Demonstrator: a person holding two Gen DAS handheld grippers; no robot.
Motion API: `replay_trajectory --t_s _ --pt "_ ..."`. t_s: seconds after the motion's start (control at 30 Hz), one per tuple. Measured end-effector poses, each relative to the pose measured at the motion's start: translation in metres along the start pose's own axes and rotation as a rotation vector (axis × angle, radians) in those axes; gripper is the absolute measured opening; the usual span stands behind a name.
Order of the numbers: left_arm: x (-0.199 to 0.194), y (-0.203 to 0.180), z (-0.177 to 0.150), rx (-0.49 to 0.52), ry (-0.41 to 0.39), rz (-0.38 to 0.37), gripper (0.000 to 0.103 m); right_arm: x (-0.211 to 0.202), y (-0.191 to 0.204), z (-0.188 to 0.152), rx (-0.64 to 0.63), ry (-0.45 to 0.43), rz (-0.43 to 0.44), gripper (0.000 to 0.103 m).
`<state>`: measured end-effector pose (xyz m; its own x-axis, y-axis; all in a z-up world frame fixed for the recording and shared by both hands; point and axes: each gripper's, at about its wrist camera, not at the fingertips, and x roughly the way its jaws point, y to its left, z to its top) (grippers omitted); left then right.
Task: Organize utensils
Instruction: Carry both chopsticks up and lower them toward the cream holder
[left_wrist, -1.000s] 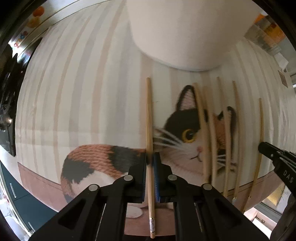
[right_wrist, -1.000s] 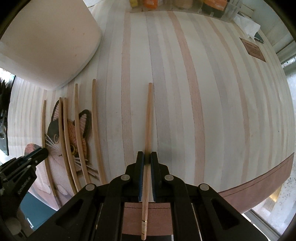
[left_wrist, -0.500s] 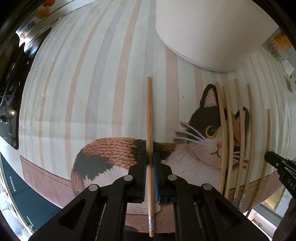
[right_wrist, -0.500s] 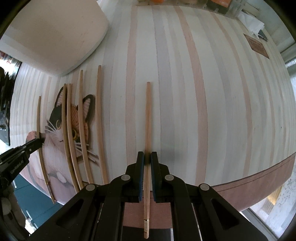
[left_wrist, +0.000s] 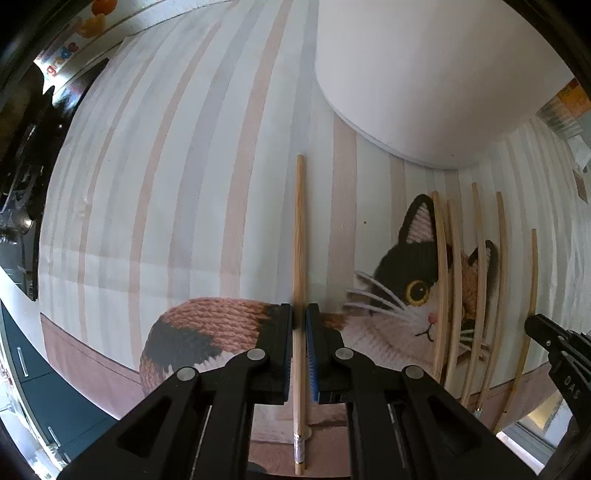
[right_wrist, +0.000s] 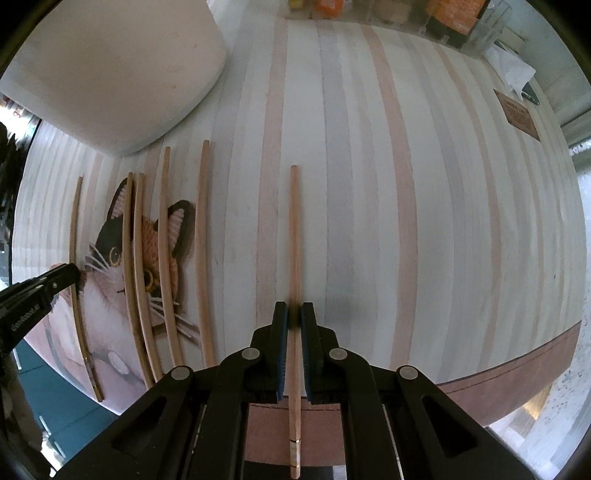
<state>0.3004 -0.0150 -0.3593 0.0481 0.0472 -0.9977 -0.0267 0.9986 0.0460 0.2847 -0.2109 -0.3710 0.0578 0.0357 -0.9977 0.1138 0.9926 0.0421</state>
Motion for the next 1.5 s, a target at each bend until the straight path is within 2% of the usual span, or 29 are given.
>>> replay_trajectory --t_s 0.1,0.27,0.43,0.57,0.73,1.03,1.23,1.5 --pt "-0.005 -0.001 -0.002 -0.008 -0.025 0.014 0.005 0.0 -0.003 -0.001 0.024 -0.014 0.01 0.007" --pt "-0.038 0.0 -0.007 -0.017 -0.116 0.021 0.005 -0.021 -0.008 -0.006 0.033 -0.088 0.004 0.007" --pt "-0.079 0.008 -0.006 -0.055 -0.222 0.017 0.004 -0.052 -0.007 -0.003 0.031 -0.186 0.013 0.007" --pt "-0.116 0.018 -0.005 -0.102 -0.319 -0.002 0.004 -0.087 -0.007 -0.001 0.021 -0.296 0.0 0.007" --pt "-0.147 0.03 -0.005 -0.126 -0.4 -0.012 0.004 -0.119 -0.01 0.005 0.033 -0.397 0.005 0.007" --pt "-0.19 0.029 -0.006 -0.138 -0.5 -0.054 0.004 -0.156 -0.021 0.01 0.068 -0.495 0.088 0.006" --pt "-0.236 0.035 -0.004 -0.16 -0.583 -0.101 0.004 -0.196 -0.018 0.02 0.066 -0.573 0.134 0.006" --pt "-0.313 0.058 -0.001 -0.238 -0.668 -0.227 0.004 -0.267 -0.017 0.04 0.082 -0.611 0.258 0.006"
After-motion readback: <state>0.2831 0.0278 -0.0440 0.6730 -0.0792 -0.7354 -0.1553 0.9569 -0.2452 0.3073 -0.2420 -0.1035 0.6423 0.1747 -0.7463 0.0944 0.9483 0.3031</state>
